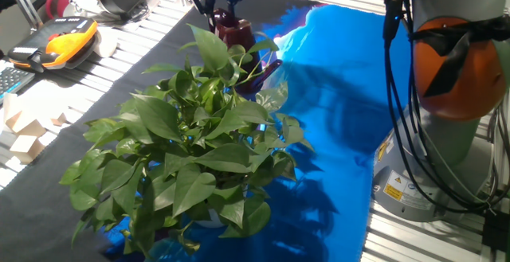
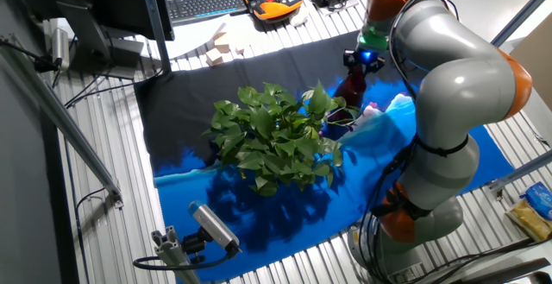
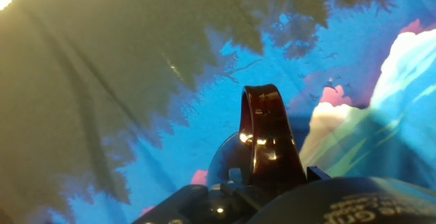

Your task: Water the plant

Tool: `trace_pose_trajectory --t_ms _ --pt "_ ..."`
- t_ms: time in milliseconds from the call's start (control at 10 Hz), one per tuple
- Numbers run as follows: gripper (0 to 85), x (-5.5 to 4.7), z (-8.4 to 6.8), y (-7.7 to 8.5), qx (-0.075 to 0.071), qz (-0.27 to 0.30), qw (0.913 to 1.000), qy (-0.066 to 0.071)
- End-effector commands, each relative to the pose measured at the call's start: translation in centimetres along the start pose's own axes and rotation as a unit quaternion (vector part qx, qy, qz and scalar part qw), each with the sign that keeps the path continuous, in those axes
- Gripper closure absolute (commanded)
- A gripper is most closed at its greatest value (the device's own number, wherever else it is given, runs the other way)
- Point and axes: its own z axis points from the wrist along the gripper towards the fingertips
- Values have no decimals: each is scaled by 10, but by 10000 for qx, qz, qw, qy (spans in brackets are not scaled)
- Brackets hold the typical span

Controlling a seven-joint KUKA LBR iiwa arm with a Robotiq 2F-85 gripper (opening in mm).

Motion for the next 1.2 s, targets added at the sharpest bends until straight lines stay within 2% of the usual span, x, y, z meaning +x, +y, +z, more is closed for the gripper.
trace_pose_trajectory --t_ms 0,200,500,700,900,1100 --pt "850 0 0 0 -57 38 10000 30" --pt "850 0 0 0 -127 92 9998 102" --pt "850 0 0 0 -151 131 9997 115" --pt "850 0 0 0 -111 122 9999 25" --pt "850 0 0 0 -181 130 9997 60" --pt "850 0 0 0 -151 138 9998 85"
